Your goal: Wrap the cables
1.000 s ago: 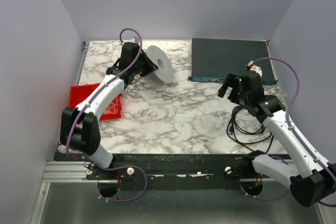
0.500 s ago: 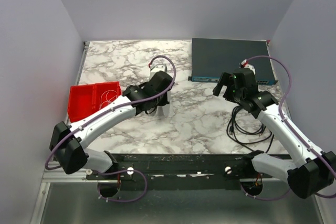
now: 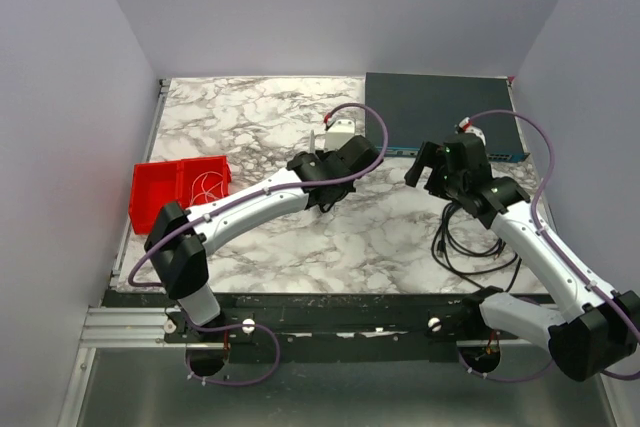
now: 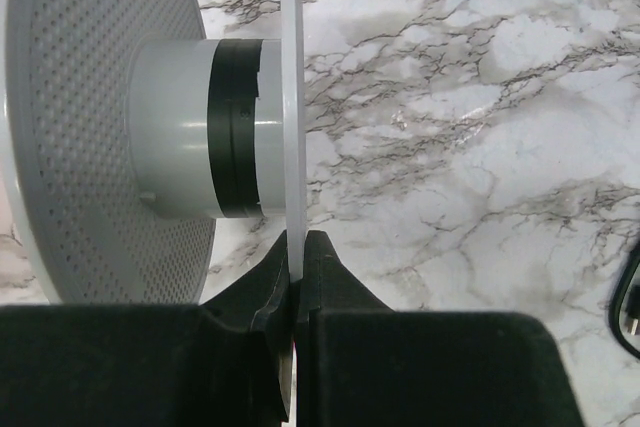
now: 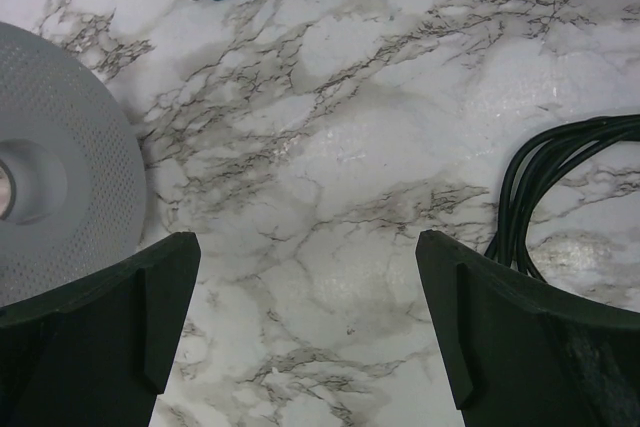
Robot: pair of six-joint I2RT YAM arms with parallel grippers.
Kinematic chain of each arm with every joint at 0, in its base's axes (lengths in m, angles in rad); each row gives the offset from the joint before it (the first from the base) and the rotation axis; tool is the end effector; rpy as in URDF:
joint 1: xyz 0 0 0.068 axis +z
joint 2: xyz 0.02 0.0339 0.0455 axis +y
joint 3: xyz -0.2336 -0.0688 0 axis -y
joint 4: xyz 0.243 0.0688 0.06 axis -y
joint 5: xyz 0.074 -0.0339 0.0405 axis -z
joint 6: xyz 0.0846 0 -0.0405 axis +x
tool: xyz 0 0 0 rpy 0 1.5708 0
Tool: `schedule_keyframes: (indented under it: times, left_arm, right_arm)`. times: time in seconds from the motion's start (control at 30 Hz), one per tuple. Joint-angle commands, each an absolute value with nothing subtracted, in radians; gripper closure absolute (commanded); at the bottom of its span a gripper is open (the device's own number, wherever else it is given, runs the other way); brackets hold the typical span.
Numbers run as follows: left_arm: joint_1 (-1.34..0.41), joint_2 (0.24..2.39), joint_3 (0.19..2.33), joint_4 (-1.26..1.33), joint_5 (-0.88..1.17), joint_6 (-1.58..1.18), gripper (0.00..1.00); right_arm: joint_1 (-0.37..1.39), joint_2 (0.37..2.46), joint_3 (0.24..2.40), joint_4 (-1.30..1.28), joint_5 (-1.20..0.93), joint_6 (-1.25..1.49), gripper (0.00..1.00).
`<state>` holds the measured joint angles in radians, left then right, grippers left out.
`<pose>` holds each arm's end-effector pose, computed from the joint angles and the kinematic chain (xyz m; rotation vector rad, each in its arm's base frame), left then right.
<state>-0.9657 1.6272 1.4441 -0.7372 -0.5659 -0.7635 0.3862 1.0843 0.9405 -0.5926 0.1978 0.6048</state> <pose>0.2484 -0.2794 0.2458 0.0078 2.3124 -0.1562 0.2621 0.0886 0.2391 0.3520 2.2792 0.2844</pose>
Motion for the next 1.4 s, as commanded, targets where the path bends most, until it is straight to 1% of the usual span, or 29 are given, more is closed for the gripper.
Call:
schedule_keyframes:
  times: [0.0,0.37,0.43,0.53,0.97,1.23,1.3,1.37]
  left_arm:
    - [-0.986,1.688,1.524,-0.722,-0.655,-0.778,1.00]
    - [-0.997,1.719,1.500,-0.674,-0.633,-0.773,1.00]
    - [-0.998,1.719,1.494,-0.669,-0.630,-0.776,0.94]
    - [-1.000,1.718,1.489,-0.667,-0.625,-0.777,0.89]
    - [-1.003,1.699,1.469,-0.673,-0.627,-0.788,0.79]
    - [-1.003,1.676,1.480,-0.698,-0.639,-0.786,0.65]
    - [-1.003,1.670,1.491,-0.711,-0.646,-0.785,0.59]
    - [-1.003,1.657,1.499,-0.716,-0.650,-0.777,0.55]
  right_arm:
    - [0.391,1.070,0.916,-0.594,0.179,0.614,0.00]
    - [0.390,1.060,0.899,-0.594,0.171,0.624,0.00]
    - [0.391,1.057,0.894,-0.594,0.170,0.628,0.00]
    - [0.390,1.055,0.887,-0.594,0.171,0.629,0.00]
    - [0.390,1.058,0.888,-0.588,0.167,0.626,0.00]
    - [0.391,1.065,0.882,-0.578,0.156,0.629,0.00]
    - [0.390,1.067,0.881,-0.575,0.155,0.629,0.00]
    - [0.391,1.069,0.882,-0.575,0.153,0.631,0.00]
